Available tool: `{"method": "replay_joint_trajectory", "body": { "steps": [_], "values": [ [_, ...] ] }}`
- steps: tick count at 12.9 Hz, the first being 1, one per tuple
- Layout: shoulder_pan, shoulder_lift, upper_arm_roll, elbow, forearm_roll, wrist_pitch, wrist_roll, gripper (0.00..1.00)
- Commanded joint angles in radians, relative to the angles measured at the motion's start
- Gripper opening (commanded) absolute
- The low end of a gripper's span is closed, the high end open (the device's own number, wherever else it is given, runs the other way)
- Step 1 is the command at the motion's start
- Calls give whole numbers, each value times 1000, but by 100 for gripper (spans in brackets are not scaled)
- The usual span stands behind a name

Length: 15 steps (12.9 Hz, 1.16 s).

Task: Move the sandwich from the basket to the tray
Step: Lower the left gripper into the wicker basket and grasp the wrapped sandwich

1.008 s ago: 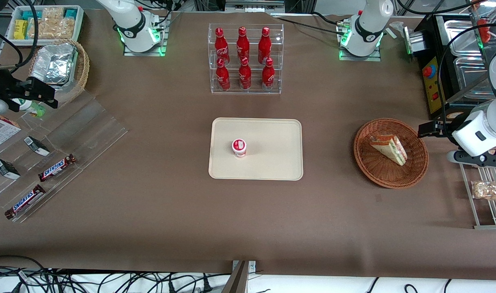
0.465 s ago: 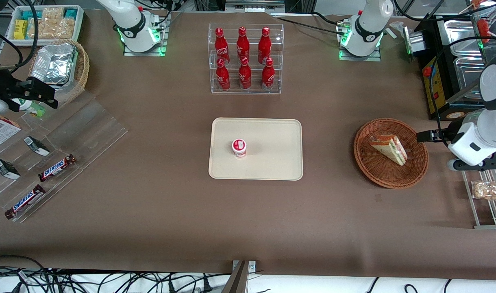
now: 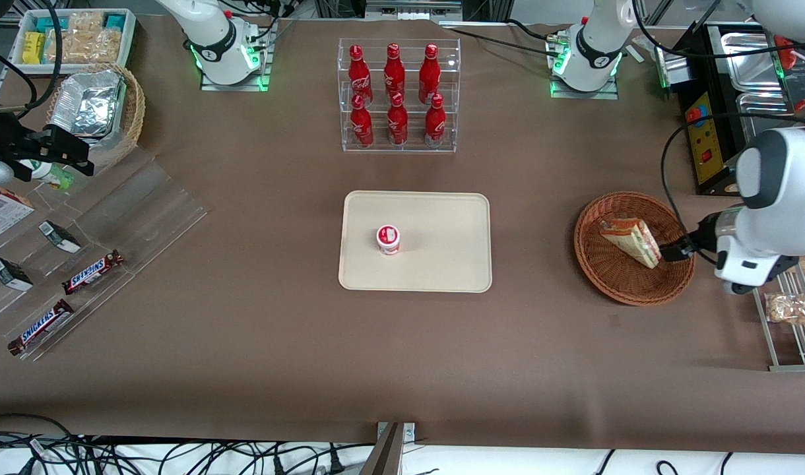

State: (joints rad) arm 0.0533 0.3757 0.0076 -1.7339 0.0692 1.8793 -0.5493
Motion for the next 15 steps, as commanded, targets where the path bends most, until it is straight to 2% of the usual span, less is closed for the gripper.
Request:
{"method": "replay_joint_trajectory", "body": {
  "steps": [1,3,8,15],
  "values": [
    [2,-90,-3,-206,12,185,-73,100],
    [8,-92,-3,-280,12,294,-145,100],
    [8,-94,-1,-426,12,497,-179,100],
    [-1,-107,-8,-450,14,494,-241,100]
  ]
}}
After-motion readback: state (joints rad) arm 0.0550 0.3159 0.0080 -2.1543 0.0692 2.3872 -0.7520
